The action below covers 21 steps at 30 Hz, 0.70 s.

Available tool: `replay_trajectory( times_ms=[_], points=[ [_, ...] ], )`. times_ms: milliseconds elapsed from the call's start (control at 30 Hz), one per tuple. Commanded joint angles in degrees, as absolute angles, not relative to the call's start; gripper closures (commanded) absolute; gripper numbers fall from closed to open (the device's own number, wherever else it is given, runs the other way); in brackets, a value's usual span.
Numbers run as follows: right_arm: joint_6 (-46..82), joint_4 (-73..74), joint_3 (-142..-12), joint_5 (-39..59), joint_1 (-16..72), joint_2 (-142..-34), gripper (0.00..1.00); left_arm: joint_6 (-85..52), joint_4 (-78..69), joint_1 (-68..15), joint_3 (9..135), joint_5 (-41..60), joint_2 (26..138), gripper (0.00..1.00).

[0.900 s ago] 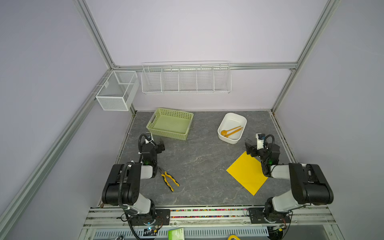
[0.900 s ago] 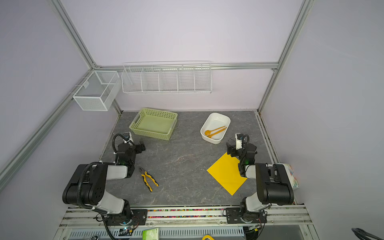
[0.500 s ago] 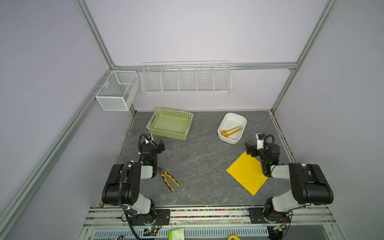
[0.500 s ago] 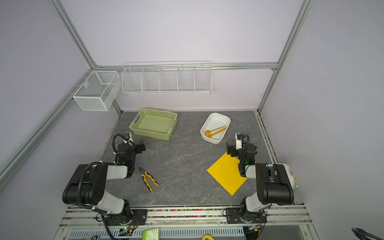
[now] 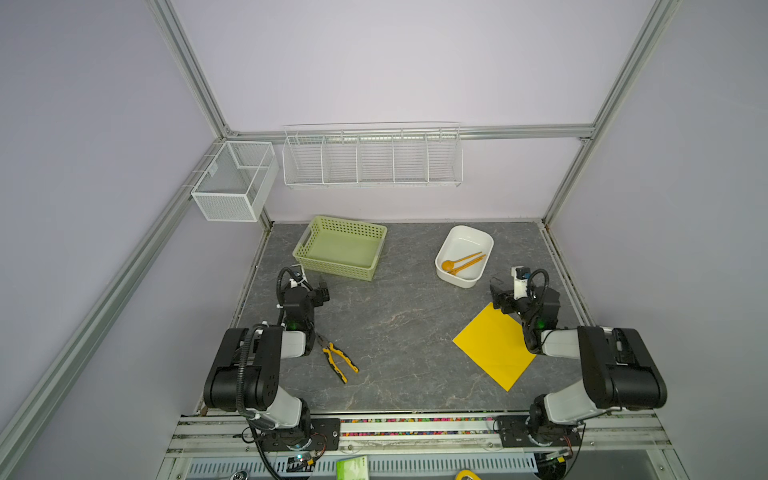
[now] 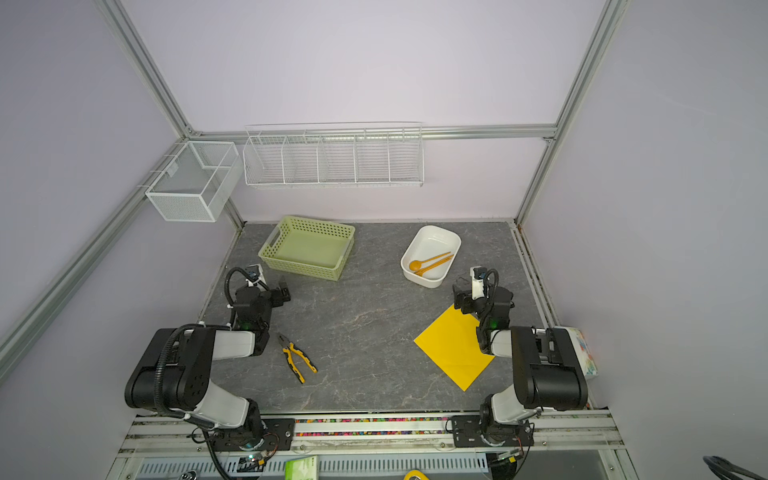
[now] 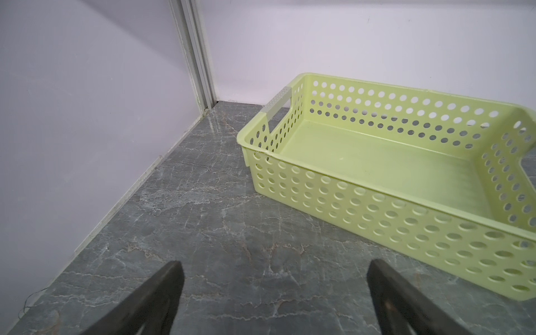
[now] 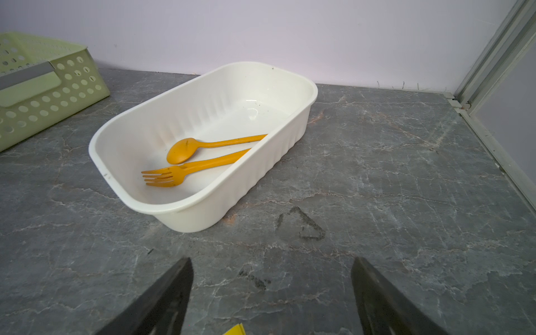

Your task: Place the utensils on the paper napkin and roll it up

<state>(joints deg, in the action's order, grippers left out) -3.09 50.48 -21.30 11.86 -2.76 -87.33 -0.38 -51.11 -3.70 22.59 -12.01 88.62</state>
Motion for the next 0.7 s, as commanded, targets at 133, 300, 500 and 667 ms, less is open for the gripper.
replay_trajectory(
  times_ms=[133, 300, 500, 667],
  points=[
    [-4.2, 52.3, -20.6, 11.1, -3.1, -87.5, 0.12, -0.5, -51.4, -3.6, 22.7, -12.6, 88.9, 0.01],
    [-2.7, 51.3, -21.4, 6.8, -2.8, -87.7, 0.12, -0.4, -51.5, -3.6, 22.7, -12.6, 88.9, 0.01],
    [-2.7, 51.1, -21.4, 6.6, -2.9, -87.6, 0.12, -0.5, -51.4, -3.6, 22.7, -12.7, 88.9, 0.01],
    [-2.8, 51.2, -21.3, 6.5, -2.8, -87.6, 0.12, -0.6, -51.3, -3.5, 22.7, -12.6, 88.9, 0.01]
  ],
)
